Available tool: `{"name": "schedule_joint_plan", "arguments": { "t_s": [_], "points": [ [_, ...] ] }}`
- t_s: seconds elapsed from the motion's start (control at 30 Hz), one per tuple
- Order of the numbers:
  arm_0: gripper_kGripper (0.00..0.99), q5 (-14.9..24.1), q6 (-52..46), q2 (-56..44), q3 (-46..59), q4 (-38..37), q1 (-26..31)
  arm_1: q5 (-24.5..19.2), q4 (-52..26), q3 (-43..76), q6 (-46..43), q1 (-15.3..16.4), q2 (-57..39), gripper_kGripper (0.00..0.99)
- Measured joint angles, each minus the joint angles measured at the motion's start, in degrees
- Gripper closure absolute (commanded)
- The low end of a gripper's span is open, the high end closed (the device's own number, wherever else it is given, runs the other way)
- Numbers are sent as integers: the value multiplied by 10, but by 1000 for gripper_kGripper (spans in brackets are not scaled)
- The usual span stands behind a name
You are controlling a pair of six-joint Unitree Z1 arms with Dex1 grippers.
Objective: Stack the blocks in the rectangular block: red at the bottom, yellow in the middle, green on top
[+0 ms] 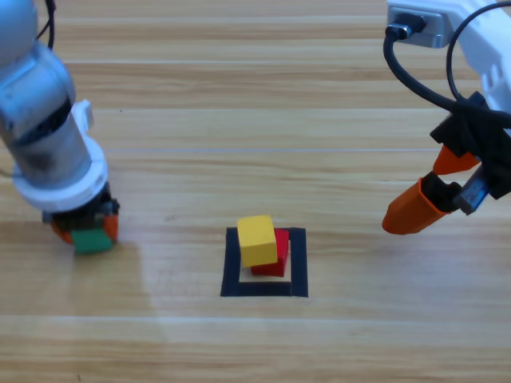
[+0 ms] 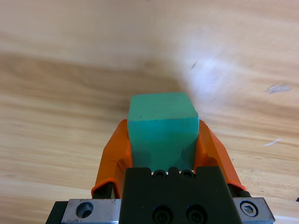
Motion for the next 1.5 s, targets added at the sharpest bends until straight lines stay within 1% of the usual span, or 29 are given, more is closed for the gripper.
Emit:
{"name": "schedule_joint_plan", "arguments": {
  "t_s": [0.07, 0.1, 0.17, 0.27, 0.43, 0.63, 0.83, 0.97, 1.03, 1.13, 1.27, 1.4, 1.5],
  "points": [
    [953, 30, 25, 1, -63, 58, -7, -1, 0, 0, 0, 0, 0, 1],
    [953, 38, 37, 1, -92, 79, -11, -1, 0, 0, 0, 0, 0, 1],
    [953, 46, 68, -1, -152, 120, -26, -1, 0, 0, 0, 0, 0, 1],
    [955, 46, 99, -14, -184, 135, -57, -1, 0, 0, 0, 0, 0, 1],
    [953, 24, 150, -21, -264, 195, -117, -2, 0, 1, 0, 0, -1, 0],
    [953, -7, 174, -19, -306, 222, -170, -4, 0, 3, 0, 0, -8, 1],
    [952, -33, 174, -5, -344, 234, -210, -4, 0, 5, 0, 0, -8, 0],
    [946, -34, 125, 22, -374, 253, -229, -4, -2, 8, 0, 0, -8, 0],
    [915, -27, 65, 52, -412, 282, -238, -4, -4, 12, 0, 0, -8, 0],
    [907, -12, -32, 91, -458, 321, -244, -4, -6, 15, 0, 0, -8, 0],
    [907, -5, -107, 134, -507, 353, -247, -4, -6, 17, 0, 0, -8, 0],
    [907, -3, -131, 148, -528, 360, -250, -4, -7, 17, 0, 0, -8, 0],
    [907, -2, -131, 152, -535, 360, -251, -3, -9, 17, 0, 0, -8, 0]
  ]
}}
